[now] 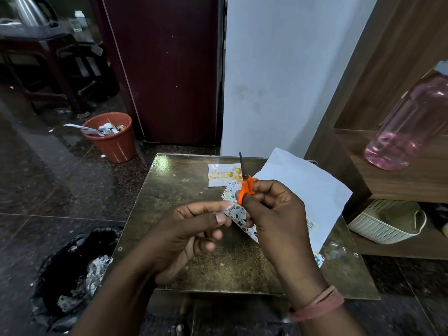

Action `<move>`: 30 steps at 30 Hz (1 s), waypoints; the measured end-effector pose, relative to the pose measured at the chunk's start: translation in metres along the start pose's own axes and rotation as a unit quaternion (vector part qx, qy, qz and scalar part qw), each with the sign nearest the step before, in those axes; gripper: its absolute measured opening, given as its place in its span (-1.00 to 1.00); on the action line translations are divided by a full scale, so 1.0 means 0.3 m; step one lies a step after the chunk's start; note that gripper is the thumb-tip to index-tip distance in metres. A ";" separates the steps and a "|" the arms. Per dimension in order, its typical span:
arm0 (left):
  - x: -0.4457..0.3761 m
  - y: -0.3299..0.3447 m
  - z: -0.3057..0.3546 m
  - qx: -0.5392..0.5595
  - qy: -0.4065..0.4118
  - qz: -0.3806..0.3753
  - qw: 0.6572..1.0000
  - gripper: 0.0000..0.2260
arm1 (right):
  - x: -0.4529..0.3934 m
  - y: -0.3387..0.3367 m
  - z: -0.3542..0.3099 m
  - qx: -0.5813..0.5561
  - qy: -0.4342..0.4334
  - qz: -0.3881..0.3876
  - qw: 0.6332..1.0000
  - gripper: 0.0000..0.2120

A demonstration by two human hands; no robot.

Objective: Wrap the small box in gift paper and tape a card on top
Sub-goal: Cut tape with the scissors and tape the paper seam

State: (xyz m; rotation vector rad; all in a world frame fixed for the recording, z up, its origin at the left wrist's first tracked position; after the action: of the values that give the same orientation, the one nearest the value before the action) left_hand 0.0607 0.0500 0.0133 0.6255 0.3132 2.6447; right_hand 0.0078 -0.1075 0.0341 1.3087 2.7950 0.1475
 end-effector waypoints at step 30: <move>-0.014 -0.022 -0.018 0.107 -0.079 -0.017 0.991 -0.61 | 0.043 0.026 -0.030 0.036 0.018 -0.057 0.998 -0.96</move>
State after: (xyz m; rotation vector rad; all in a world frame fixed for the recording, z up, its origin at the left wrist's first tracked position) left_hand 0.0637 0.0534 0.0049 0.8849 0.5582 2.5291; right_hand 0.0047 -0.0931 0.0437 1.1674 2.9227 0.0655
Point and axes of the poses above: each hand's wrist, its own x-axis away from the middle knuckle, its own y-axis out of the palm, z = x × y, the point moved 6 cm from there along -x, towards the middle knuckle, and after that the axes turned 14 degrees about z, right-handed, at the moved point
